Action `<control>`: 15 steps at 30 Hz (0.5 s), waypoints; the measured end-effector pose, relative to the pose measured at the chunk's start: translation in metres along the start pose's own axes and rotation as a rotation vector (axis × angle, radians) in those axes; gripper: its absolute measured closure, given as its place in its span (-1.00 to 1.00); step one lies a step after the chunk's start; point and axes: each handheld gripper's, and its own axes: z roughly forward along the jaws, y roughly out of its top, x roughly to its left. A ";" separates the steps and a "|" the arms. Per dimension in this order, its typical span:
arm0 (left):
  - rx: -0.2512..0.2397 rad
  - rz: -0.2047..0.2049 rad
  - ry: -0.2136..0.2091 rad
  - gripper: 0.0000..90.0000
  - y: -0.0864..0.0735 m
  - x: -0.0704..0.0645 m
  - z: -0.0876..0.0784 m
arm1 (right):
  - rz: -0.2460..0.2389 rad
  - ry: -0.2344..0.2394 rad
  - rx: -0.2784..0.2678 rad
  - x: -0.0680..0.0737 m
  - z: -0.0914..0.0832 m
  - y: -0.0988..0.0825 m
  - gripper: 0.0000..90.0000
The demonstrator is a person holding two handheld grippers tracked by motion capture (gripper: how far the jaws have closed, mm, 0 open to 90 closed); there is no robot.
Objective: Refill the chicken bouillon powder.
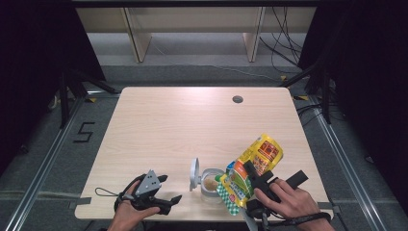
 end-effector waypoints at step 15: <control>-0.002 -0.003 -0.003 -0.65 0.000 0.000 0.000 | 0.004 0.002 0.001 0.000 -0.001 -0.002 0.37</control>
